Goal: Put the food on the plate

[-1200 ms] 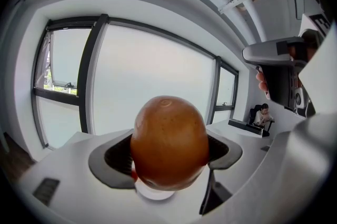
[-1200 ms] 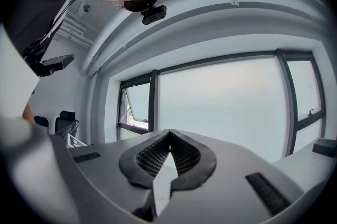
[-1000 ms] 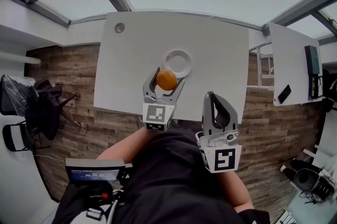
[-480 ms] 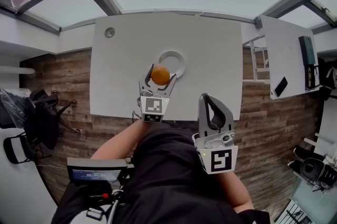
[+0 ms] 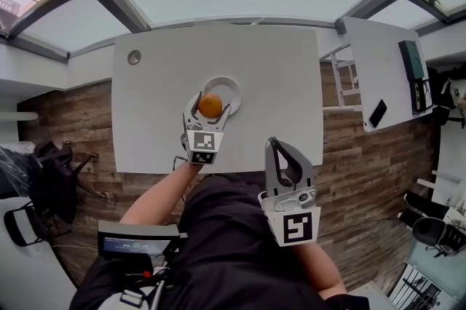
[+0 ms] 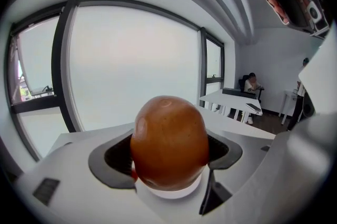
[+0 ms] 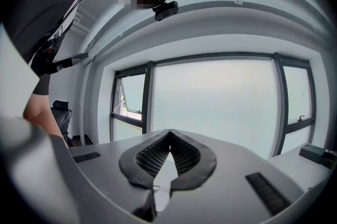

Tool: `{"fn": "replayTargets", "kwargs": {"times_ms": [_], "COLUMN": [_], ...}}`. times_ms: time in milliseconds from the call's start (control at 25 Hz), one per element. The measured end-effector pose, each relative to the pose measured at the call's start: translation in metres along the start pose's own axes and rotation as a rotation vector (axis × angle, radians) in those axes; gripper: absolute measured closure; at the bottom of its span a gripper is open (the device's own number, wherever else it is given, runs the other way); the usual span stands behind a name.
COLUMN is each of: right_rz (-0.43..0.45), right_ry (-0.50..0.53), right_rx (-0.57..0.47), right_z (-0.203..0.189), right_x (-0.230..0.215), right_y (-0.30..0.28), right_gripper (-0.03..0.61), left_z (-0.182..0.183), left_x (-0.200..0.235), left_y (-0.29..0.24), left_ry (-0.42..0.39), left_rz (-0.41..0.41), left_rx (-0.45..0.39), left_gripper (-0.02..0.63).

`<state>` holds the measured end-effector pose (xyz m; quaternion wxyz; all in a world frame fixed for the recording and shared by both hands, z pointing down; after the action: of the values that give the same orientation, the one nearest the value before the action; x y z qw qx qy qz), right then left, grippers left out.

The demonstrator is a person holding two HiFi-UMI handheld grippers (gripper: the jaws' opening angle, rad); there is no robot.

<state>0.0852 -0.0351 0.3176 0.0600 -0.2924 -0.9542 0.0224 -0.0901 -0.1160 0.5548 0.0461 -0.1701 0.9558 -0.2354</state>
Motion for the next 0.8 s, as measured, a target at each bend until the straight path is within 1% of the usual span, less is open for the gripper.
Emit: {"fn": "replayTargets", "kwargs": {"times_ms": [200,360,520,720,800], "right_rz": [-0.012,-0.025,-0.018,-0.020,-0.020], "right_ry": [0.022,0.023,0.022,0.009,0.015], "right_rx": [0.016,0.025,0.037,0.041,0.054], "right_z": [0.000,-0.001,-0.002,-0.004,-0.007], "right_x": [0.002,0.000,-0.001,-0.002,-0.003], "right_y": [0.004,0.004,0.001,-0.002,-0.002], "right_gripper": [0.572,0.572,0.572,0.572,0.572], "left_z": [-0.019,-0.031,-0.032,-0.037,-0.046], "left_x": [0.009,0.016,0.014,0.010,0.011], "left_y": [-0.016,-0.024,-0.033,-0.044,-0.050], "left_ry": [-0.009,0.041,0.066,0.128,0.125], "left_rz": [-0.015,-0.023,-0.060,-0.089,-0.095], "left_rx": [0.039,0.075,0.096,0.182,0.186], "left_gripper": [0.242,0.242,0.242,0.242,0.242]}}
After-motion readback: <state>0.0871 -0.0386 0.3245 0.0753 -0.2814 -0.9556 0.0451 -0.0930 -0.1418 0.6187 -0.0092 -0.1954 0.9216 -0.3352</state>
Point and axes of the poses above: the fingertips, and each gripper's own axes: y backward along the fingers, x to its left, z out of its top, the point moved 7 cm from there along y, backward along the fingers, and after that the axes turned 2 degrees about y, right-handed, at the moved point
